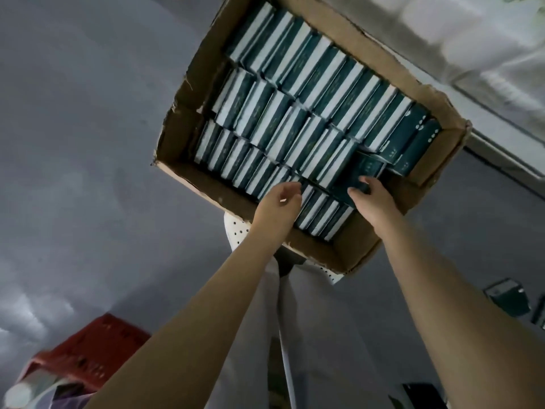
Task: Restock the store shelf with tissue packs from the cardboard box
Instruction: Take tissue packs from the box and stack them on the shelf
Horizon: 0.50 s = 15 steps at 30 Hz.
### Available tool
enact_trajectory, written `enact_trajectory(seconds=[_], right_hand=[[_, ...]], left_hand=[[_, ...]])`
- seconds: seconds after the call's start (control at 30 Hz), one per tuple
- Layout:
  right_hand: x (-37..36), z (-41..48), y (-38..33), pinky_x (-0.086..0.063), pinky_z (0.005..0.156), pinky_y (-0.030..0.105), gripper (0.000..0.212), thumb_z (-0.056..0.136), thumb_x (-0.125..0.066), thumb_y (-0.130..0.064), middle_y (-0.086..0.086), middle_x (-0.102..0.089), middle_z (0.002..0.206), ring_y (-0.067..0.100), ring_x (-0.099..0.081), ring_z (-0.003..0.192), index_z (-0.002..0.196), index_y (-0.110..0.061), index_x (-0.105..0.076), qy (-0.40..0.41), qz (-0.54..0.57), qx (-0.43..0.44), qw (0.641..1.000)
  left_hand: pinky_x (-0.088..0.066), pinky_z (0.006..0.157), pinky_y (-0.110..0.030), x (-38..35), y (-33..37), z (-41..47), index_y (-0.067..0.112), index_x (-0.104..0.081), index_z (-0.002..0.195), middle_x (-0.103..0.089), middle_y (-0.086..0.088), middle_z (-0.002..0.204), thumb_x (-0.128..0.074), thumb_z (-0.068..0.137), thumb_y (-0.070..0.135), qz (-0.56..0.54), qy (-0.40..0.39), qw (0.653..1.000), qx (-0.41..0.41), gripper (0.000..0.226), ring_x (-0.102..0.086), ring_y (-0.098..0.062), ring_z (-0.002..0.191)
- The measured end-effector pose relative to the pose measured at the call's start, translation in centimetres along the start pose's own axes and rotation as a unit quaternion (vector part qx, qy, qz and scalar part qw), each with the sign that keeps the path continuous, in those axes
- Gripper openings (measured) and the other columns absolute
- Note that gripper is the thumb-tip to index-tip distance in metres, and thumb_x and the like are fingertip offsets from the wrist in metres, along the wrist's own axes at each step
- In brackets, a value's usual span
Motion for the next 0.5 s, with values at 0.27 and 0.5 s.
enact_trajectory(seconds=[0.27, 0.5], right_hand=[[-0.4, 1.0, 0.3, -0.052, 0.079, 0.034, 0.043, 0.100, -0.054, -0.022, 0.021, -0.044, 0.141, 0.038, -0.055, 0.114, 0.142, -0.028, -0.048, 0.011, 0.011, 0.020, 1.000], [1.1, -1.4, 0.0, -0.040, 0.048, 0.015, 0.029, 0.098, -0.054, -0.016, 0.009, -0.051, 0.092, 0.015, -0.046, 0.059, 0.124, -0.027, -0.064, 0.096, 0.073, 0.068, 0.990]], left_hand=[[-0.043, 0.096, -0.024, 0.0, -0.3, 1.2, 0.027, -0.060, 0.120, -0.063, 0.009, 0.118, -0.054, 0.097, 0.023, 0.004, -0.017, 1.000, 0.007, 0.024, -0.057, -0.008, 0.111], [-0.044, 0.092, -0.017, -0.6, 0.7, -0.9, 0.024, -0.051, 0.135, -0.054, 0.008, 0.127, -0.047, 0.093, 0.002, 0.056, -0.050, 0.997, -0.030, 0.047, -0.051, -0.009, 0.118]])
Point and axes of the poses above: each hand's wrist, its own z-axis towards the middle knuckle, its own x-axis out of the back of the hand, y = z × x, the point moved 7 cm from there along z, towards the middle knuckle
